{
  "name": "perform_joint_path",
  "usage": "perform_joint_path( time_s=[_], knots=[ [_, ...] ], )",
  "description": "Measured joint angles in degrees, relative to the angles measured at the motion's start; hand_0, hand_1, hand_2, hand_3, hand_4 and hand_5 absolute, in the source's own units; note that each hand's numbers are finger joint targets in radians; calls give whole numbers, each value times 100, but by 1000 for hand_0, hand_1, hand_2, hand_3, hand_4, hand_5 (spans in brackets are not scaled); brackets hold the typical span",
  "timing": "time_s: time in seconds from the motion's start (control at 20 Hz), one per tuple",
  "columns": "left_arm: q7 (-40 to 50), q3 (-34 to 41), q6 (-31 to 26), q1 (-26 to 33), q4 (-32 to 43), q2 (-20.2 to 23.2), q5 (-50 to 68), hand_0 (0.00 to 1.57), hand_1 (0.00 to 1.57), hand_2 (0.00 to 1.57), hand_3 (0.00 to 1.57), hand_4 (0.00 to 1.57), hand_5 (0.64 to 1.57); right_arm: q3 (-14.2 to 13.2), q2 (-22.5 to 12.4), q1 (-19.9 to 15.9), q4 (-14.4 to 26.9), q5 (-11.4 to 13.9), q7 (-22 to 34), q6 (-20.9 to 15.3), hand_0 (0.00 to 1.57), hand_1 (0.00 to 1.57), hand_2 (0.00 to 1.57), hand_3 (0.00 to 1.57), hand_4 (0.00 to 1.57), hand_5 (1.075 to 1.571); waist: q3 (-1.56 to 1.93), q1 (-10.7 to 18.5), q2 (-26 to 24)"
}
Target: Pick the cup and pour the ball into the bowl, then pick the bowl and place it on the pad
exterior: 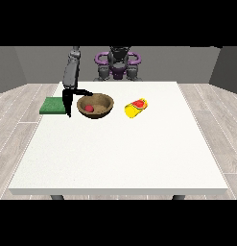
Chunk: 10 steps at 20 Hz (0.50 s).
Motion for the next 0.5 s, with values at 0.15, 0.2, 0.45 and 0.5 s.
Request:
perform_joint_path(
  time_s=[0.15,0.2,0.45,0.5],
  knots=[
    [56,-27,37,98,-139,-34,104,0,0,0,0,54,1568,-56,-18,-31,242,-23,-103,18,0,0,0,0,0,1568,-2,47,18],
    [79,-39,70,60,-231,-18,131,0,0,0,0,0,1567,-83,-18,-48,327,-26,-224,22,0,0,0,0,0,1567,-1,84,101],
    [270,-57,178,-11,-520,104,326,0,0,0,0,0,1569,-179,-112,-231,710,-73,-409,128,0,0,0,0,148,1571,0,168,251],
    [297,-57,198,-29,-580,126,360,0,0,0,0,0,1569,-237,-119,-281,791,-132,-389,149,0,0,0,0,615,1512,1,193,294]
  ],
)
